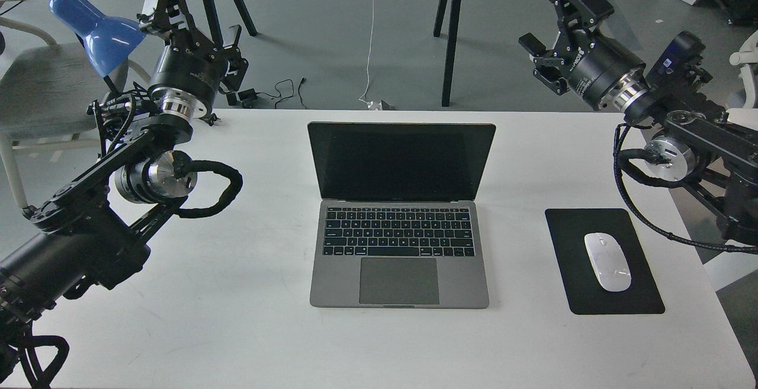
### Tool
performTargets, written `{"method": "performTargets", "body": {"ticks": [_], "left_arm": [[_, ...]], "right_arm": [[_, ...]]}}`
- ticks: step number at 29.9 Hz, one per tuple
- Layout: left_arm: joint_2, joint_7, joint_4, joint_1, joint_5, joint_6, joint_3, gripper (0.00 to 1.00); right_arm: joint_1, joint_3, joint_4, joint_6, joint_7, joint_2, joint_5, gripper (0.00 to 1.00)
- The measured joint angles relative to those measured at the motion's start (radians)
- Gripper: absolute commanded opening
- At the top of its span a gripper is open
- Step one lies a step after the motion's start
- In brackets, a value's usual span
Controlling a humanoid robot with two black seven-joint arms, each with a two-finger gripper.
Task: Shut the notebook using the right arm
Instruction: 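Raise the right gripper and swing it over the laptop's screen top edge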
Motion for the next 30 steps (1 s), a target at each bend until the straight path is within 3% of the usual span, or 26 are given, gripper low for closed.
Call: {"method": "performTargets", "body": {"ticks": [4,9,16,30], "left_arm": [[-0.001,0.000,0.000,0.000,0.000,0.000,-0.001,1.00],[-0.001,0.000,0.000,0.000,-0.001,0.000,-0.001,1.00],[-0.002,0.000,0.000,0.000,-0.001,0.000,-0.002,1.00],[-0.002,0.000,0.000,0.000,-0.001,0.000,-0.002,1.00]], "right_arm": [[0.135,-0.229,-0.015,0.000,-0.001,0.000,-0.006,1.00],[0.202,-0.351,-0.021,0.003,-0.001,0.001,-0.020,1.00],[0.234,-0.413,-0.069,0.011,-0.016,0.018,-0.132,1.00],[0.241,-0.405,-0.311,0.024,-0.017,0.213,-0.128,1.00]]}}
